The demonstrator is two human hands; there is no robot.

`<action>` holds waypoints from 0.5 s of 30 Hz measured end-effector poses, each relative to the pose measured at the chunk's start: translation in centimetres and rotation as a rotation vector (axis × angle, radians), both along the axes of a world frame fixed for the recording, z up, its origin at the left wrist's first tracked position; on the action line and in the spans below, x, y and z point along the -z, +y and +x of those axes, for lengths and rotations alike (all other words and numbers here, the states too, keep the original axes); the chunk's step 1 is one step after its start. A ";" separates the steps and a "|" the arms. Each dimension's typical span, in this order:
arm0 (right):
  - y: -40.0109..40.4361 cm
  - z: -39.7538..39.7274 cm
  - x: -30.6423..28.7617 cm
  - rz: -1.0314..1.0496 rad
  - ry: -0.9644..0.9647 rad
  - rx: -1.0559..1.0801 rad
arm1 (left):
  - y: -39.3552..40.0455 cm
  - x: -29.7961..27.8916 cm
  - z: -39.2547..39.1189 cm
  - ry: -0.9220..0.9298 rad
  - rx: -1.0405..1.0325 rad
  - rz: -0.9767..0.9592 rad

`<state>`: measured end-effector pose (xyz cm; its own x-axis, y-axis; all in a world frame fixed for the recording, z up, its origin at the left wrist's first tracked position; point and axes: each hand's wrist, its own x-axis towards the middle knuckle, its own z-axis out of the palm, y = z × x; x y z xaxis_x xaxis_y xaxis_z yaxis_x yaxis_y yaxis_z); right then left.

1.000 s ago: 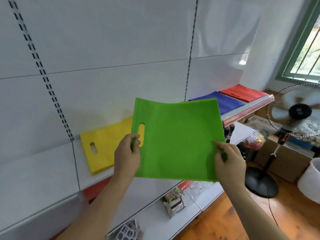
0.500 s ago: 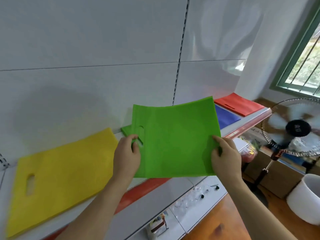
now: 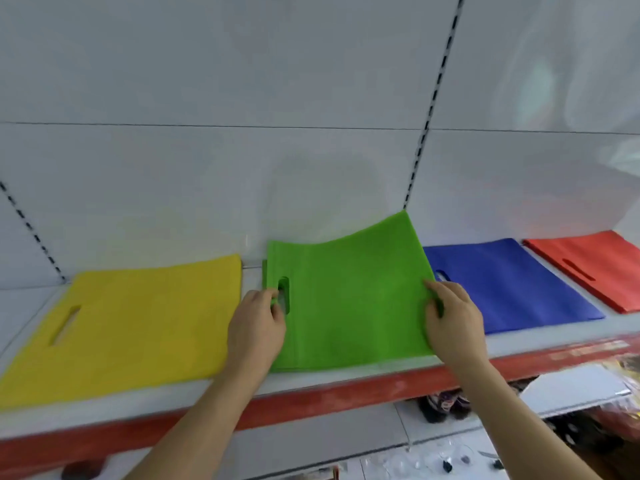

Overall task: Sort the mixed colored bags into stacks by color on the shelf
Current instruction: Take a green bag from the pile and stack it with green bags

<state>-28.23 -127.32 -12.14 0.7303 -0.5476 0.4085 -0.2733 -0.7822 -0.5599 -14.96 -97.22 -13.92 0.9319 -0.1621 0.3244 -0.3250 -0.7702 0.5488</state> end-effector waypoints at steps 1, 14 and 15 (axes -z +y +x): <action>-0.6 0.6 0.0 -0.006 0.029 -0.034 | -0.3 0.1 -0.1 -0.006 -0.028 0.045; -2.1 3.1 2.2 -0.080 0.391 -0.187 | -1.2 0.5 0.1 0.016 -0.157 0.389; -2.0 3.1 2.1 -0.099 0.411 -0.193 | -1.2 0.5 0.2 0.025 -0.158 0.396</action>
